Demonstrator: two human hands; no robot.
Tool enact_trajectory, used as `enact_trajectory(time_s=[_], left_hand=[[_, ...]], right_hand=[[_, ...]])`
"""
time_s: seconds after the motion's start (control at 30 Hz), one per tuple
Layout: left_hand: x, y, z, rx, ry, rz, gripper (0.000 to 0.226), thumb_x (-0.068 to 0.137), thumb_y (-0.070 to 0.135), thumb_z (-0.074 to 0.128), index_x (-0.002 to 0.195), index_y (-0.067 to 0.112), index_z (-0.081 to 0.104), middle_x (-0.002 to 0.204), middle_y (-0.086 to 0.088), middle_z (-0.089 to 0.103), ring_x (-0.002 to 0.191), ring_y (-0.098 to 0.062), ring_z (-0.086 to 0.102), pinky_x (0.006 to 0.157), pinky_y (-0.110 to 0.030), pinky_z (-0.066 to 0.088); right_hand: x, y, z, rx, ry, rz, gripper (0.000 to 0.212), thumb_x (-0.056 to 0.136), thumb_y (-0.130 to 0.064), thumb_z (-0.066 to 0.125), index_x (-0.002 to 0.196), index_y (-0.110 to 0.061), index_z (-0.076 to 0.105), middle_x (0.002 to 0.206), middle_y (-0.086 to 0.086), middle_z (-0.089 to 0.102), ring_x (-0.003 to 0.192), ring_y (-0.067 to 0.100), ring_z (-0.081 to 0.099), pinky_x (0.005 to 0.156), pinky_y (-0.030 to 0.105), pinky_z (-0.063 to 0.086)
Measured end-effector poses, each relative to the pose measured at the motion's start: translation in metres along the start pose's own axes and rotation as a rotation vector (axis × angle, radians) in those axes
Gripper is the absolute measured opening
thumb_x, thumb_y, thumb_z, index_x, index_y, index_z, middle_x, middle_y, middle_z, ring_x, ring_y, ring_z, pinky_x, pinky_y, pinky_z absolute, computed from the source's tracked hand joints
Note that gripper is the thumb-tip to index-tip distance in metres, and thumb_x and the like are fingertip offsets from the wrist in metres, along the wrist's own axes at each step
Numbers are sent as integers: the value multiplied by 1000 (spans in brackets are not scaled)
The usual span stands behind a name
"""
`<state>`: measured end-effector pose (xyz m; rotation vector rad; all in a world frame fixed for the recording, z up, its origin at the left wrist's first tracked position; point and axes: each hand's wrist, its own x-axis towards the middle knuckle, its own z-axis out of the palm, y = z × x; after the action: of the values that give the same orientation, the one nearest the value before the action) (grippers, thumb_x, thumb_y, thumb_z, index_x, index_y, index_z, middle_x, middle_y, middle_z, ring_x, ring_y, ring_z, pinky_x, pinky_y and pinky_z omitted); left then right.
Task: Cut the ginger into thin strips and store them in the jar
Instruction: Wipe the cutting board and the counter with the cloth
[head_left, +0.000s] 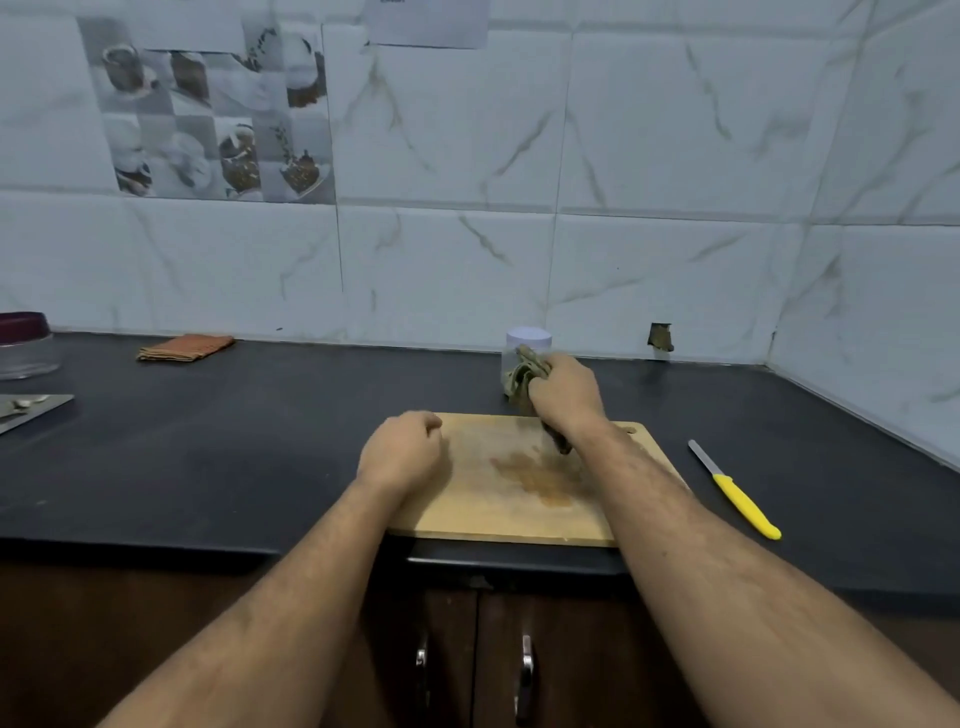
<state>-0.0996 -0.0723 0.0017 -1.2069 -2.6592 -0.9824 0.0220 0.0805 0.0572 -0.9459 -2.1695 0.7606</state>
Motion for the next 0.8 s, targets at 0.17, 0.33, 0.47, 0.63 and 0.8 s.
enact_trajectory(time_s=[0.17,0.33,0.47,0.63,0.8], left_hand=[[-5,-7,21,168,-26,90,35,100,21,29,100,19,64,117,-4,67,123,-24,52,104,-40,37],[-2,-11,26,238,-16,114,39,100,20,27,99,17,65,111,-5,67,120,-23,55,115,-43,26],[2,-14,30,265,2,69,36,101,23,28,99,18,63,109,-5,65,99,-27,60,111,-42,31],[1,-9,29,241,23,-16,32,99,19,33,109,17,64,109,-8,67,102,-29,60,104,-41,36],[-4,-1,22,261,-23,-35,33,91,8,40,112,17,64,107,-7,67,103,-28,58,105,-39,35]], right_hand=[[10,0,44,-287,-239,-135,19,86,-28,66,79,-16,53,86,2,62,86,24,57,69,28,39],[12,7,84,-243,-291,-157,22,98,-29,51,113,-13,46,115,14,63,106,32,57,79,35,41],[10,10,91,-426,-348,-246,40,100,-28,48,139,-17,50,136,11,58,124,30,53,100,38,44],[-3,14,87,-471,-346,-311,26,97,-25,52,120,-19,64,121,7,67,112,30,59,91,36,48],[-44,20,64,-391,-382,-408,28,95,-30,53,119,-24,67,120,3,69,111,29,59,92,40,48]])
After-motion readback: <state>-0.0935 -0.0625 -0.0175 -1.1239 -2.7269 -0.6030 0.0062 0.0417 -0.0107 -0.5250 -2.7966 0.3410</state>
